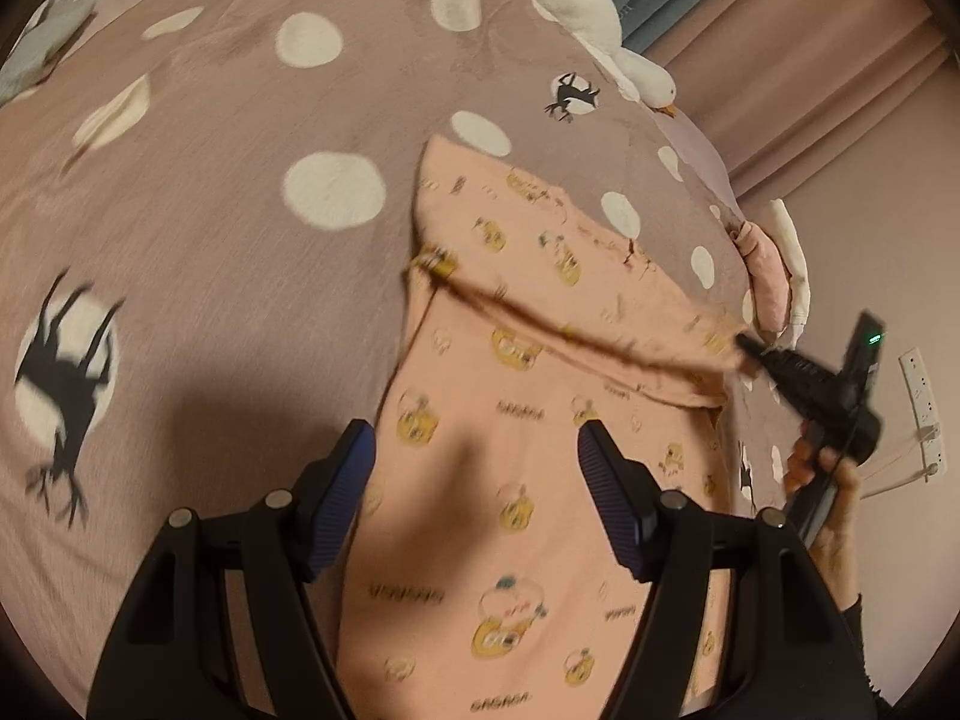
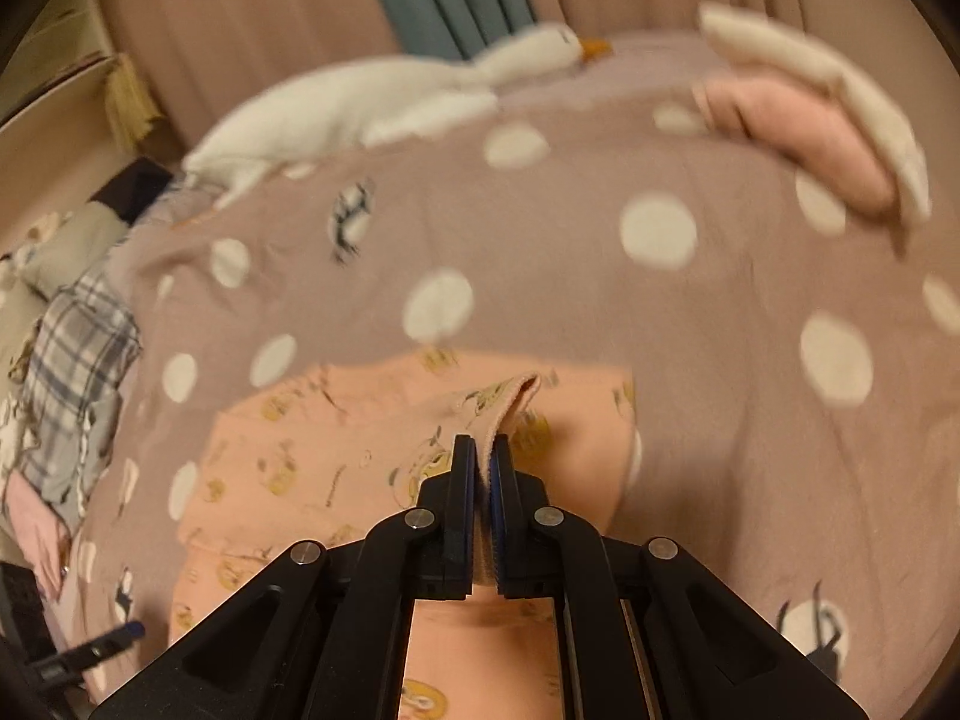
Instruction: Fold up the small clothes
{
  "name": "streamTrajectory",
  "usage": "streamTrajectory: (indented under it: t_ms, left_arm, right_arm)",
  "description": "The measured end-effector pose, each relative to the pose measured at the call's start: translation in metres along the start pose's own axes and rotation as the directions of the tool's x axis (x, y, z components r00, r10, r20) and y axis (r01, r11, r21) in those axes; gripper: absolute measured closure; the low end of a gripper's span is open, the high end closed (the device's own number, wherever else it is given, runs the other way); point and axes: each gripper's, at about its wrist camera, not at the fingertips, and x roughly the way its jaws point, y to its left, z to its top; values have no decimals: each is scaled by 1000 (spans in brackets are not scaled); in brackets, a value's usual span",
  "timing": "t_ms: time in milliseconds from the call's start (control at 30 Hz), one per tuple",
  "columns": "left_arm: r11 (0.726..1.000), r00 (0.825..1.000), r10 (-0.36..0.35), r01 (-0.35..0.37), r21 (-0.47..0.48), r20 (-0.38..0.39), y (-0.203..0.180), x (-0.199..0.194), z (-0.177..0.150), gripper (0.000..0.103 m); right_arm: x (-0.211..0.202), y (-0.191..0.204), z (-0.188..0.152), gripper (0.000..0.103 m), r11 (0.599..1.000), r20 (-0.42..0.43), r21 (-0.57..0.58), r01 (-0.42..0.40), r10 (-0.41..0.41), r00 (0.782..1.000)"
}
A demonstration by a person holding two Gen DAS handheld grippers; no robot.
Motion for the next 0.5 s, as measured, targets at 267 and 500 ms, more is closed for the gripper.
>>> streamTrajectory:
  t_ms: [267,500]
  left_arm:
    - [998,1000,25,-26,60,18,-19,24,32,33]
    - [992,998,57,-59,114,17,-33,59,58,37]
  right_arm:
    - [6,-23,-15,96,990,-25,16,137,-136,990]
    - [-23,0,-8,96,993,53,-112,33,-27,998]
